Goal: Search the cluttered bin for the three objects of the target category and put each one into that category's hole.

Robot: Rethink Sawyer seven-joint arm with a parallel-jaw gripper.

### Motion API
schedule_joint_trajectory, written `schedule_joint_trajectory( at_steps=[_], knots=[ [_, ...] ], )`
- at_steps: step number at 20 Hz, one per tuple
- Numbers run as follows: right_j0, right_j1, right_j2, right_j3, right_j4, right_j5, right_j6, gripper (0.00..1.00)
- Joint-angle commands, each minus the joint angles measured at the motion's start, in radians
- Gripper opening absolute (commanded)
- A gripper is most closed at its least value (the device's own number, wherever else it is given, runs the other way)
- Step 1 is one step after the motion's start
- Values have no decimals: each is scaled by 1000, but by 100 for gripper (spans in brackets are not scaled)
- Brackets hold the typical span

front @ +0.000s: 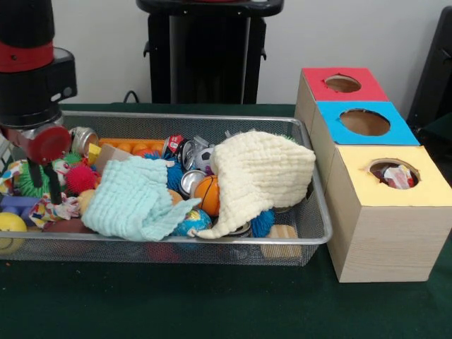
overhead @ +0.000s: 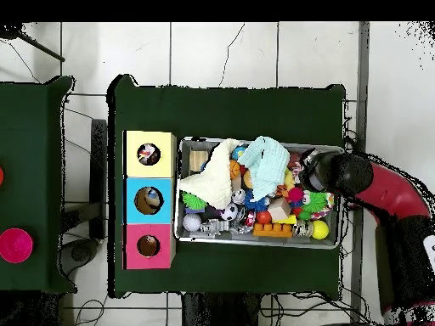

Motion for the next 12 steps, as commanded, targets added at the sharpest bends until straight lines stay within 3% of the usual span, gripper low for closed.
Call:
schedule_joint_trajectory(
  at_steps=[1, 12],
  knots=[
    [-78, 49, 130, -55, -89, 157, -407, 100],
    [-109, 109, 154, -26, -166, 76, -390, 100]
  ],
)
